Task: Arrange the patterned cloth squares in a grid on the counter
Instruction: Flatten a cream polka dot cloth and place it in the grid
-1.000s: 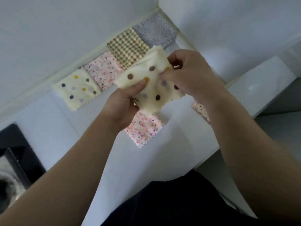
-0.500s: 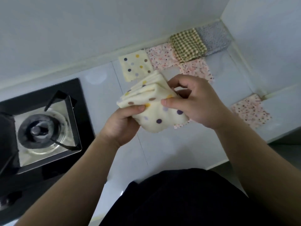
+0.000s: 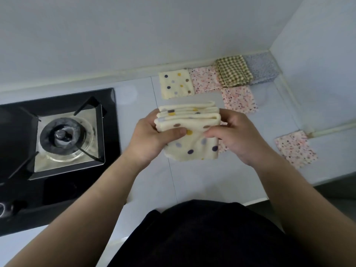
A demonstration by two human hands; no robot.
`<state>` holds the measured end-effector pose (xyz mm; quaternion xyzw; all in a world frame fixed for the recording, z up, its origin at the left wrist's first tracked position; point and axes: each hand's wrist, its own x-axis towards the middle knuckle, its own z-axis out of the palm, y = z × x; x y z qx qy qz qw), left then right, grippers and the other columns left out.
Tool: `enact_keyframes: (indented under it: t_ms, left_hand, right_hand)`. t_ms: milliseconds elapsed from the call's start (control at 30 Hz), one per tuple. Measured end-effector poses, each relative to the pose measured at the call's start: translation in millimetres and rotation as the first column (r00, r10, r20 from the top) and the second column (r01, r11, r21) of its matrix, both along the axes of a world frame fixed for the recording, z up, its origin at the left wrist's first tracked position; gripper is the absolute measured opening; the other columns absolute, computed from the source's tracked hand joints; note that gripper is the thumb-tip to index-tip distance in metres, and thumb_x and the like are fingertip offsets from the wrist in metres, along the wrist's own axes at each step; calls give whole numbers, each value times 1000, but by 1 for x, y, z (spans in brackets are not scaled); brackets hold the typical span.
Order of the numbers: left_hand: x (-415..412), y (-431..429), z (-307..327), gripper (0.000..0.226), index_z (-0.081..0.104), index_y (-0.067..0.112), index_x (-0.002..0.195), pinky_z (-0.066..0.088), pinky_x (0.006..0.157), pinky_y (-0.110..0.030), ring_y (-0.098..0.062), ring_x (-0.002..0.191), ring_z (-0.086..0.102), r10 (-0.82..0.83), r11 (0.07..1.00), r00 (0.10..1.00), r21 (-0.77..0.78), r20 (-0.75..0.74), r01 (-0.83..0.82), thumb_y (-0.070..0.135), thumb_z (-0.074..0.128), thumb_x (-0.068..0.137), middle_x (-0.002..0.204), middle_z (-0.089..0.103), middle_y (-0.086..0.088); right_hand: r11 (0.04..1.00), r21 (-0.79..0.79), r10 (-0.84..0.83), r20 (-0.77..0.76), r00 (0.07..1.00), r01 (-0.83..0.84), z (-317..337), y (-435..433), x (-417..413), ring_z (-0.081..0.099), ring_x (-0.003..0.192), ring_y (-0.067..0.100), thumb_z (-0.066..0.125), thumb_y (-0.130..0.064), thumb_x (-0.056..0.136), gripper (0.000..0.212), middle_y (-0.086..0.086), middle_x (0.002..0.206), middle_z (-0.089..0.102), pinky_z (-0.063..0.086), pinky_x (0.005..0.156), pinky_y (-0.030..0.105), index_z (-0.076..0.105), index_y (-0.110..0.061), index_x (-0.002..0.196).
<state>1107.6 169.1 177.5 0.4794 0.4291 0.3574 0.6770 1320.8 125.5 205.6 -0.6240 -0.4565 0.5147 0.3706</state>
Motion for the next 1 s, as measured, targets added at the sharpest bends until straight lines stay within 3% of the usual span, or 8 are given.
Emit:
enact_keyframes:
  t_ms: [200, 333, 433, 633, 733, 800, 933, 1000]
  left_hand:
    - [-2, -14, 14, 40, 74, 42, 97, 57, 89, -31, -14, 106, 70, 58, 971, 991, 237, -124, -27, 18, 87, 68, 113, 72, 5]
    - [-5, -17, 18, 52, 71, 24, 106, 59, 79, -31, -15, 94, 73, 100, 978, 980, 198, -170, -66, 33, 91, 59, 104, 74, 4]
    - [-9, -18, 23, 42, 70, 27, 99, 57, 70, -26, -9, 83, 70, 112, 976, 967, 211, -230, -63, 20, 93, 65, 92, 73, 14]
    - [-12, -19, 30, 33, 65, 21, 104, 52, 53, -26, -15, 68, 66, 79, 986, 966, 163, -245, -39, 15, 86, 79, 82, 63, 8]
    - [-14, -14, 30, 56, 61, 37, 123, 55, 72, -30, -18, 86, 67, 5, 991, 931, 129, -366, 45, 29, 88, 74, 91, 60, -1]
    - [-15, -9, 31, 61, 61, 37, 129, 55, 85, -31, -18, 97, 69, -95, 985, 885, 86, -455, 150, 29, 88, 74, 100, 65, -6]
    - [-15, -3, 37, 20, 74, 23, 96, 50, 77, -33, -23, 82, 65, -292, 935, 762, -5, -577, 355, 30, 85, 81, 88, 71, -4]
    - [-12, -3, 39, 28, 70, 22, 91, 46, 71, -30, -13, 75, 60, -308, 927, 734, -18, -605, 374, 45, 81, 82, 83, 68, -6]
  right_hand:
    - [999, 25, -21, -54, 998, 22, -3, 1, 1, 73, 100, 21, 68, -9, 63, 38, -2, 98, 79, 54, 97, 47, 81, -34, 88]
    - [1000, 2, 12, -95, 995, -11, 0, 0, 0, 74, 94, 19, 69, -14, 72, 26, 0, 96, 79, 54, 91, 45, 81, -29, 90]
    - [1000, -12, 24, -104, 994, -26, 6, -3, -3, 75, 94, 20, 72, -27, 88, 12, 2, 98, 79, 57, 90, 44, 81, -23, 95]
    - [997, 49, -56, 66, 996, 53, 10, -5, -11, 73, 85, 33, 64, -48, 96, 46, 20, 96, 73, 59, 76, 53, 71, -2, 95]
    - [994, 101, -49, 159, 986, 33, 8, -6, -11, 62, 63, 10, 63, -48, 97, 43, -1, 69, 65, 50, 57, 27, 68, -7, 86]
    - [986, 164, -62, 247, 967, 21, 5, -7, -13, 56, 57, 1, 62, -46, 98, 34, -14, 67, 60, 43, 54, 15, 68, -14, 90]
    - [957, 277, -50, 454, 889, -88, -4, -10, -17, 61, 76, 4, 57, -48, 99, 25, -10, 85, 65, 48, 62, 22, 60, -24, 105]
    - [938, 312, -36, 516, 856, -149, -8, -12, -18, 60, 78, 3, 57, -47, 99, 26, -10, 87, 63, 48, 63, 24, 55, -24, 111]
